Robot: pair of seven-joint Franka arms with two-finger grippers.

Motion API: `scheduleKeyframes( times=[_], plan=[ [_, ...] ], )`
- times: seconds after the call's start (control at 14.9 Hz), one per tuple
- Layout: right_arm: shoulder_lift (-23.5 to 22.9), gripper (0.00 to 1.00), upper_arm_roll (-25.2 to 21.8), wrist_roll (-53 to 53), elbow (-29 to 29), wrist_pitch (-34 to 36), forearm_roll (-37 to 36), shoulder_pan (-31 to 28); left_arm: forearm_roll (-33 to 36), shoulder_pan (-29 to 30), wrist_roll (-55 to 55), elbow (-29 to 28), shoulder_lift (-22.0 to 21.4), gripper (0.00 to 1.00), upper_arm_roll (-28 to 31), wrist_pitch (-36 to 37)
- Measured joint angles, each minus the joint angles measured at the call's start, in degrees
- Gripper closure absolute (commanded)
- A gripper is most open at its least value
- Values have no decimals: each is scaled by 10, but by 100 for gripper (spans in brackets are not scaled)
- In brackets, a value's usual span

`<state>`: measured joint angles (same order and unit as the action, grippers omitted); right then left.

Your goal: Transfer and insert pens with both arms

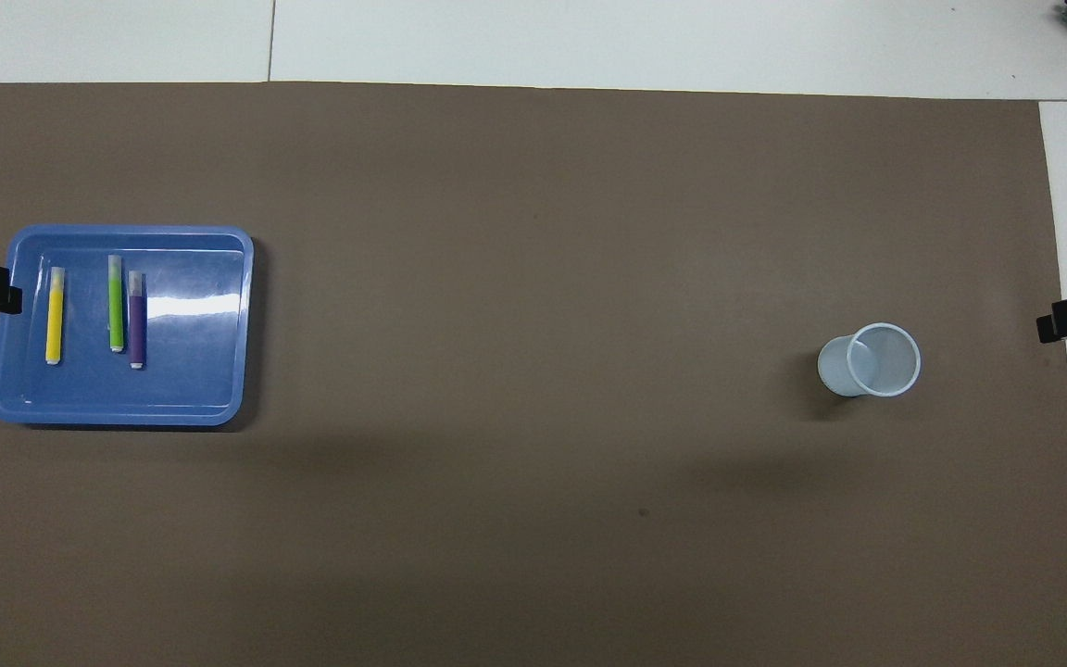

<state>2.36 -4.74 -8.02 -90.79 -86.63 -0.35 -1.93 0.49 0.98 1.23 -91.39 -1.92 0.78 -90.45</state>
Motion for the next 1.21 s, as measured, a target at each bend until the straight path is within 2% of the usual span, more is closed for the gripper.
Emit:
scheduleKeyframes(
  times=[0.34,0.67,0.94,1.21],
  plan=[
    [0,0,0,0,0,0,0,0,0,-1,1,-1,0,0,1,-1],
    [0,0,0,0,0,0,0,0,-26,8,1,-44,1,0,9,-60],
    [0,0,1,0,0,0,-7,1,-30,16,1,-113,9,0,10,-155],
    [0,0,4,-10,-1,3,-13,7,-30,16,3,-182,53,0,10,-273]
  ],
)
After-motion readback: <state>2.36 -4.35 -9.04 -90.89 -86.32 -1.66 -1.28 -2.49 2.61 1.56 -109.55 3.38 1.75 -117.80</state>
